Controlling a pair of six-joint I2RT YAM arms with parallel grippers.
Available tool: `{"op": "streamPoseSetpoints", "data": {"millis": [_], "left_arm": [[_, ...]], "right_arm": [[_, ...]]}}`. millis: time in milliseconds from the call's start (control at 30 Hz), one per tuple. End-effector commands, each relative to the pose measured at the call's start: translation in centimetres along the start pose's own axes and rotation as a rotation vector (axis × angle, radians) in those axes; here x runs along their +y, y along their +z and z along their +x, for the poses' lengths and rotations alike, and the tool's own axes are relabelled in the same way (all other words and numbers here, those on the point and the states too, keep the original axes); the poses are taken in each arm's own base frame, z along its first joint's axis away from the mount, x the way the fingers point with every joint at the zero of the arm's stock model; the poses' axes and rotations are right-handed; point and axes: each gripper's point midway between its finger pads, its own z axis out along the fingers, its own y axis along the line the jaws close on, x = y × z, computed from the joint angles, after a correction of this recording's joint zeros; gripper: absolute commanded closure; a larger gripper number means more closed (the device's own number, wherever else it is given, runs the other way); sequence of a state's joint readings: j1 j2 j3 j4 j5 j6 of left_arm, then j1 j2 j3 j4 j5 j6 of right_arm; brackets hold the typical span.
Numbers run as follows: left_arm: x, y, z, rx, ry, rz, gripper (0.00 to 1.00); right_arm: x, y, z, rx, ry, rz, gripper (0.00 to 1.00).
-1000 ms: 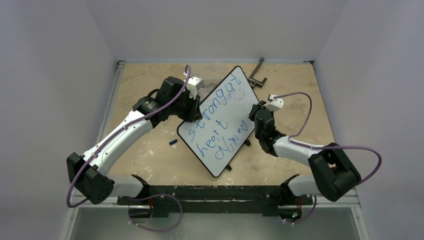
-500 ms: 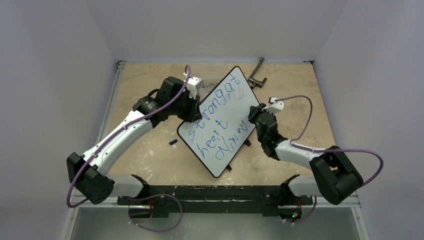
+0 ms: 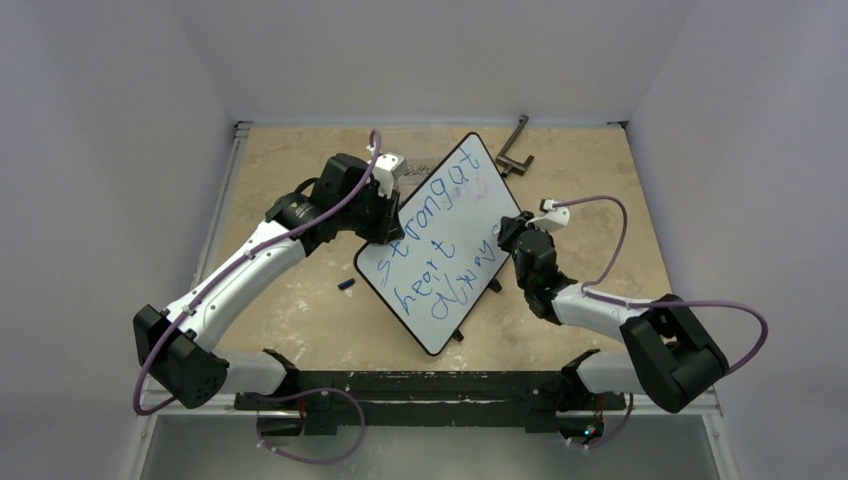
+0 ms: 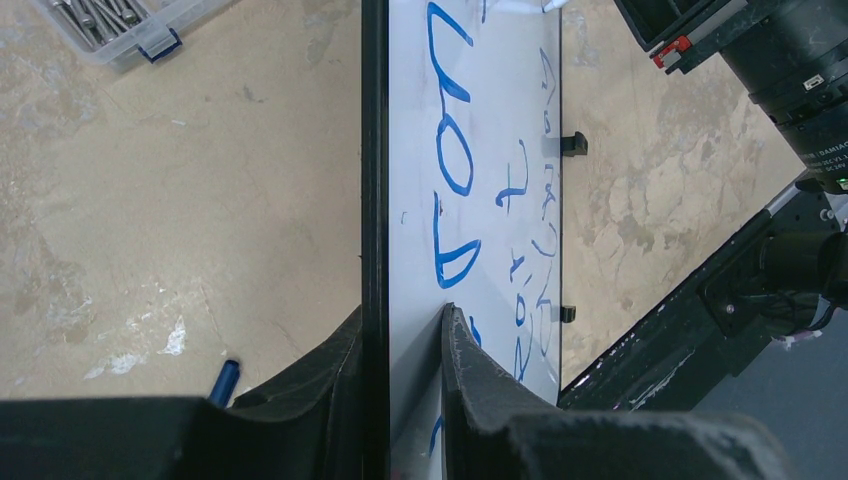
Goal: Write a sentence on the whiteboard
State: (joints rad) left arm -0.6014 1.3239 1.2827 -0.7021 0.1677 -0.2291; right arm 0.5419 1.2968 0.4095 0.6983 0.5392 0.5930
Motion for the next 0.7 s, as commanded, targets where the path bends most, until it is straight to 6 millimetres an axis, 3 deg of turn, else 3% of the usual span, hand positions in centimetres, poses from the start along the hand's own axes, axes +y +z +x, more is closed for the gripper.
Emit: {"op": "streamPoseSetpoints", "data": {"millis": [0,400,667], "left_arm": [[5.4,-0.3,2.3,0.101,0.134,-0.238,1.0],[5.4,-0.3,2.3,0.102,0.135,-0.238,1.0],[5.4,-0.3,2.3,0.101,0.135,-0.236,1.0]], "right_arm": [[-1.2,0.0,1.8,0.05,-0.016,0.051,1.0],[-1.6,1.0,0.5,0.009,-0.054,0.116,1.0],[-2.5,0.5,1.8,0.046,-0.057,0.13,1.0]]}}
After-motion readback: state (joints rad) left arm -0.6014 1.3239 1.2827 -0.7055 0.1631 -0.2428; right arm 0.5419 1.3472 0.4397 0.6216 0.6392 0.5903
